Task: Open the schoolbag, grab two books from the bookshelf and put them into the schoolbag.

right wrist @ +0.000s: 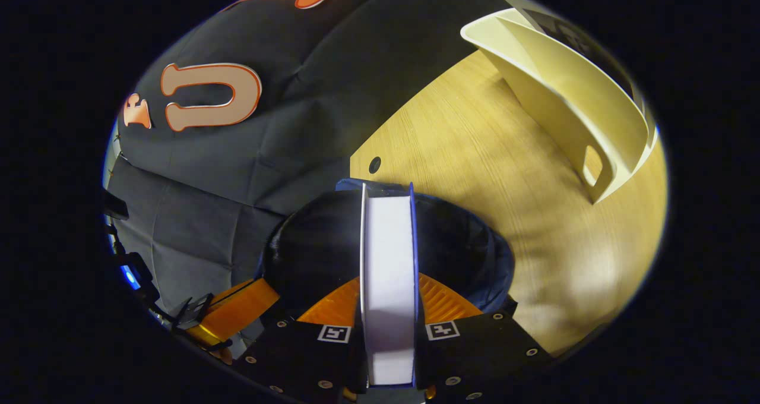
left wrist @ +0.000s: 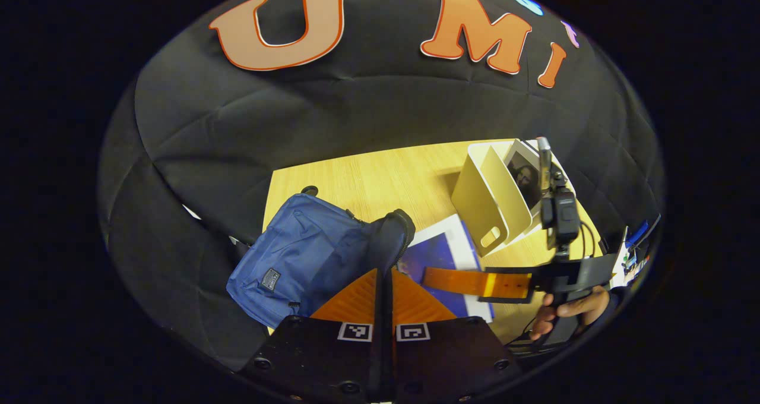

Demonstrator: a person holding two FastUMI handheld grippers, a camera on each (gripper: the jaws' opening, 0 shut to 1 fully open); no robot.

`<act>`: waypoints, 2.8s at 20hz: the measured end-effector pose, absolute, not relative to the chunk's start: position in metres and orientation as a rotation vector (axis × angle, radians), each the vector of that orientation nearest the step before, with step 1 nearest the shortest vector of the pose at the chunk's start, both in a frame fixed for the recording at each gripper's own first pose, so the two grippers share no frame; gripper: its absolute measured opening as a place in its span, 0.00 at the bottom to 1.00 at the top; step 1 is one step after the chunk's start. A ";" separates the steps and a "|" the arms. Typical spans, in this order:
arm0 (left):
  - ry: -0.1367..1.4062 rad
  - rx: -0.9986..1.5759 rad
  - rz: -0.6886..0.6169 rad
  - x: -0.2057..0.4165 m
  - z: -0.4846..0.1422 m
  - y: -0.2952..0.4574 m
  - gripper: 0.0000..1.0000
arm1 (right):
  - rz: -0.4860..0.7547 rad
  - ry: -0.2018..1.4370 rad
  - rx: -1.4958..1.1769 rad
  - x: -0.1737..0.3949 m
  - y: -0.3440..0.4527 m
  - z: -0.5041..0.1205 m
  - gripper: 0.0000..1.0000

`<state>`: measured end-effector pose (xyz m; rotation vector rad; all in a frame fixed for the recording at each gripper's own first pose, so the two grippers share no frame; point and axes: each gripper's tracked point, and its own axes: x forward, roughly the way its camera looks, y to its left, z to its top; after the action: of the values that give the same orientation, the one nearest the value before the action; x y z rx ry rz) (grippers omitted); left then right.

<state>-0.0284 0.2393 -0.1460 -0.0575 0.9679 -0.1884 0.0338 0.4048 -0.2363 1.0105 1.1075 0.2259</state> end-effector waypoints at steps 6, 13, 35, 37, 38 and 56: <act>0.998 -0.068 -0.217 -0.025 -0.139 0.245 0.00 | 0.202 1.103 1.058 0.051 0.433 -0.260 0.31; 1.028 -0.056 -0.271 -0.023 -0.133 0.244 0.01 | 0.174 1.081 1.167 0.069 0.468 -0.276 0.31; 1.032 -0.116 -0.308 -0.024 -0.159 0.245 0.01 | 0.175 1.262 1.126 0.042 0.431 -0.243 0.58; 1.043 -0.107 -0.317 -0.029 -0.165 0.241 0.01 | 0.199 1.265 1.116 0.036 0.420 -0.230 0.58; 1.045 -0.099 -0.321 -0.031 -0.167 0.238 0.01 | 0.217 1.254 1.114 0.035 0.412 -0.221 0.41; 1.073 -0.093 -0.318 -0.035 -0.199 0.212 0.01 | 0.040 1.003 0.186 0.088 0.051 -0.083 0.62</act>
<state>-0.0347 0.2124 -0.1988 -0.0932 1.0729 -0.3178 0.0882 0.0515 -0.0832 0.1861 1.0030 0.0396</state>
